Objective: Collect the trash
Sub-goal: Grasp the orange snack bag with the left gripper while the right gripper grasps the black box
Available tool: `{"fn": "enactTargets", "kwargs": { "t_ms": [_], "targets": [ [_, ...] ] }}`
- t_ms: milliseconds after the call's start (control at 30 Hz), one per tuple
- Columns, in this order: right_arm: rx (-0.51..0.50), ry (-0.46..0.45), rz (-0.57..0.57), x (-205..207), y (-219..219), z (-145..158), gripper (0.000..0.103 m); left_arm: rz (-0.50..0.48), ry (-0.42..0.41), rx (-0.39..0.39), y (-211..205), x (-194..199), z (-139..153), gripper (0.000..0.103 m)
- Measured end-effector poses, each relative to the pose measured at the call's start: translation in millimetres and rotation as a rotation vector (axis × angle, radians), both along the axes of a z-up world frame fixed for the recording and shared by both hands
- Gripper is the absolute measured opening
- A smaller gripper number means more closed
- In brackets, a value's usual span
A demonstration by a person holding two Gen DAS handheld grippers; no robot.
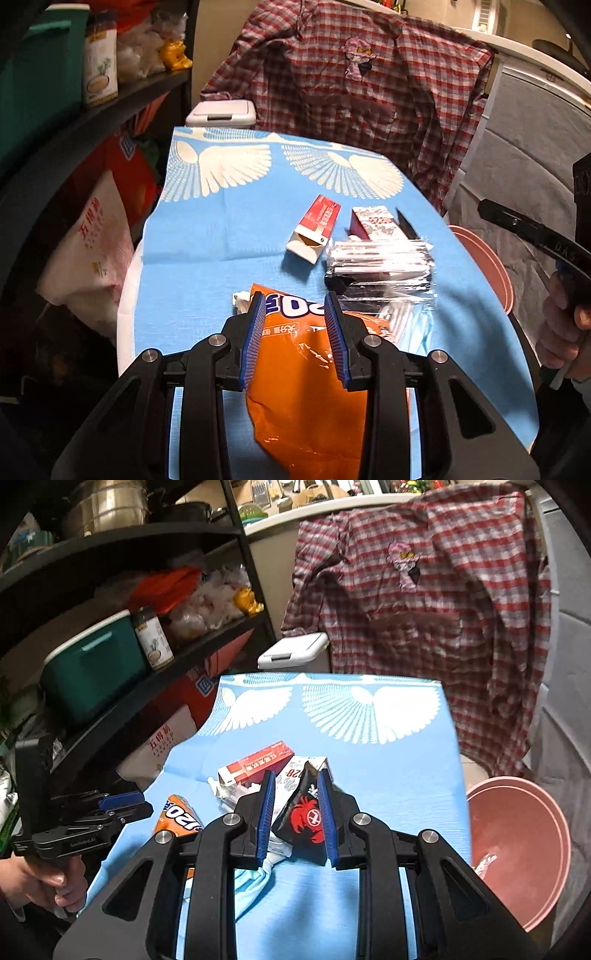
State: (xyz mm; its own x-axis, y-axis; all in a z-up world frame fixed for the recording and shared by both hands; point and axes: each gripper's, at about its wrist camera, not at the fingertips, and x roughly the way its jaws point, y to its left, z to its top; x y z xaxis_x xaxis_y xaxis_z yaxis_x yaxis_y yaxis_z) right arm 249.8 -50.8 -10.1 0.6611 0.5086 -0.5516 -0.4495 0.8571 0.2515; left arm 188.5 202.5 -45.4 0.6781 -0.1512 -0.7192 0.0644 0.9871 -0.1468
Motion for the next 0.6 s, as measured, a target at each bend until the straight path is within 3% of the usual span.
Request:
{"fn": "enactTargets", "kwargs": {
  "t_ms": [100, 133, 267, 600],
  "targets": [
    [-0.012, 0.020, 0.017, 7.4, 11.6, -8.5, 0.029, 0.016, 0.022, -0.003, 3.7, 6.2, -7.4, 0.052],
    [-0.015, 0.029, 0.019, 10.2, 14.0, -11.0, 0.030, 0.024, 0.029, -0.005, 5.2, 8.4, -9.7, 0.053],
    [-0.028, 0.059, 0.019, 23.6, 23.2, -21.4, 0.042, 0.033, 0.066, -0.019, 11.1, 15.0, -19.3, 0.058],
    [-0.046, 0.163, -0.018, 68.3, 34.0, -48.8, 0.043, 0.024, 0.097, -0.024, 11.1, 23.0, -29.8, 0.058]
  ]
}}
